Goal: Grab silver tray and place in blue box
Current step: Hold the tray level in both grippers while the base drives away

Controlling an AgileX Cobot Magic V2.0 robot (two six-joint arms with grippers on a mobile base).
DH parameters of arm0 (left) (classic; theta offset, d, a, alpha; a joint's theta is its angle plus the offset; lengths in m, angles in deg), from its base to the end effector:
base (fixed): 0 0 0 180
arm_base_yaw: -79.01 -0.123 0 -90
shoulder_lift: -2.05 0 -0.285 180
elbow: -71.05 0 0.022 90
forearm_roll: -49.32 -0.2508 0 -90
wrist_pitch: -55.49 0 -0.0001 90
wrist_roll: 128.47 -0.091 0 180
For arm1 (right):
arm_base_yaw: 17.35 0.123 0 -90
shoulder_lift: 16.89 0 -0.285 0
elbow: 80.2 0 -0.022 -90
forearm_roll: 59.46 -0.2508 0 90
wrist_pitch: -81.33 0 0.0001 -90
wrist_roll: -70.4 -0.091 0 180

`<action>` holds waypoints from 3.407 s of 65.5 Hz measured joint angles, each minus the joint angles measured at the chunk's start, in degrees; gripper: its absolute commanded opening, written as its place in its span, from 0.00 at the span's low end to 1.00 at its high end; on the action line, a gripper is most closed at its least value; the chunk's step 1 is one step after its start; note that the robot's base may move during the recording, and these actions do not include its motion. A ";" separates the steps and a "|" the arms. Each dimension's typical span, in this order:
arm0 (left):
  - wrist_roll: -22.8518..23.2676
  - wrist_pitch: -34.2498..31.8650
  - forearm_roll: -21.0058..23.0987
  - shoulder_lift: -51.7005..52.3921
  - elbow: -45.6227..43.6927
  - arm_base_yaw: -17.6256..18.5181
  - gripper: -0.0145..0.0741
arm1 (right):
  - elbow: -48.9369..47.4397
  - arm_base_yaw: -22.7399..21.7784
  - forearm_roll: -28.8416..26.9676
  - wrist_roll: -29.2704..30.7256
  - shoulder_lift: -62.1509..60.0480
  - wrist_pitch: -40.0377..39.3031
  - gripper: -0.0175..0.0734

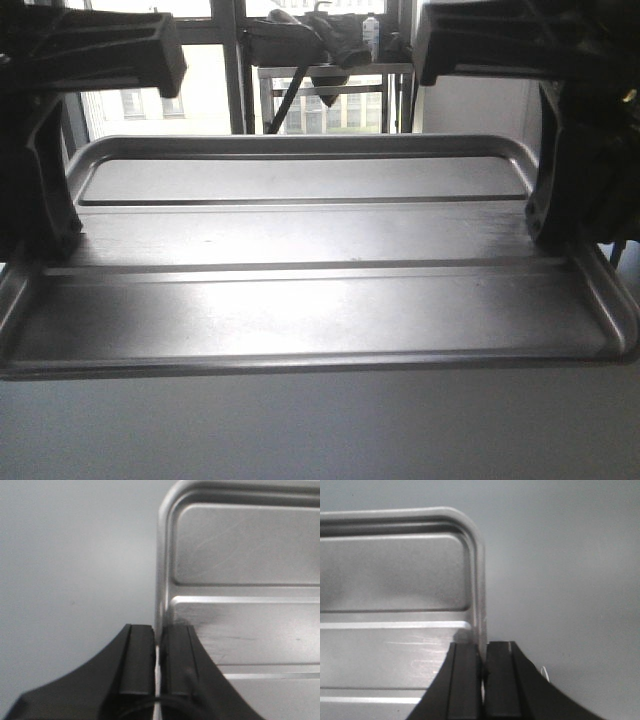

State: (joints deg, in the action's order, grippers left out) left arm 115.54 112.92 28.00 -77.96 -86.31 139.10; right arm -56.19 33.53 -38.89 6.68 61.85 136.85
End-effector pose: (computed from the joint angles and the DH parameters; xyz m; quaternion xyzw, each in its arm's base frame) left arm 0.1399 -0.1873 0.2898 0.0380 0.9698 -0.0701 0.2305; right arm 0.1646 0.1606 0.2887 0.0370 0.9682 0.0677 0.2379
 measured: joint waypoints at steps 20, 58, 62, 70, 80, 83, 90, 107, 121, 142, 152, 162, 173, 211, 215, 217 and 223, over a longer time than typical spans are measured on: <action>0.00 0.00 0.00 0.00 0.00 0.00 0.16 | 0.00 0.00 0.00 0.00 0.00 0.00 0.25; 0.00 0.00 0.10 0.00 0.00 0.00 0.16 | 0.00 0.00 0.00 0.00 0.00 0.00 0.25; 0.00 0.00 0.10 0.00 0.00 0.00 0.16 | 0.00 0.00 0.00 0.00 0.00 0.00 0.25; 0.00 0.00 0.10 0.00 0.00 0.00 0.16 | 0.00 0.00 0.00 0.00 0.00 0.00 0.25; 0.00 0.00 0.10 0.00 0.00 0.00 0.16 | 0.00 0.00 0.00 0.00 0.00 0.00 0.25; 0.00 -0.09 0.10 0.00 0.00 0.00 0.16 | 0.00 0.00 0.00 0.00 0.00 0.00 0.25; 0.00 -0.09 -0.01 0.00 0.00 0.00 0.16 | 0.00 0.00 0.00 0.00 0.00 0.00 0.25; 0.00 -0.09 -0.01 0.00 0.00 0.00 0.16 | 0.00 0.00 0.00 0.00 0.00 0.00 0.25; 0.00 -0.13 -0.10 0.00 0.00 0.00 0.16 | 0.00 0.00 0.00 0.00 0.00 0.00 0.25; 0.00 -0.49 -0.10 0.00 0.00 0.00 0.16 | 0.00 0.00 0.00 0.00 0.00 0.00 0.25; 0.00 -0.49 -0.10 0.00 0.00 0.00 0.16 | 0.00 0.00 0.00 0.00 0.00 0.00 0.25; 0.00 -0.49 -0.10 0.00 0.00 0.00 0.16 | 0.00 0.00 0.00 0.00 0.00 0.00 0.25; 0.00 -0.52 -0.10 0.00 0.00 0.00 0.16 | 0.00 0.00 0.00 0.00 -0.04 0.00 0.25; 0.00 -0.52 -0.10 0.00 0.00 0.00 0.16 | 0.00 0.00 0.00 0.00 -0.04 0.00 0.25; 0.00 -0.52 -0.10 0.00 0.00 0.00 0.16 | 0.00 0.00 0.00 0.00 -0.04 0.00 0.25; 0.00 -0.52 -0.10 0.00 0.00 0.00 0.16 | 0.00 0.00 0.00 0.00 -0.04 0.00 0.25; 0.00 -0.42 -0.10 0.00 0.00 0.00 0.16 | 0.00 0.00 0.00 0.00 -0.04 0.00 0.25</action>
State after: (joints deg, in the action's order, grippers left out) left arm 115.54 112.50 27.91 -77.96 -86.31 139.10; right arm -56.19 33.53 -38.89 6.68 61.82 136.85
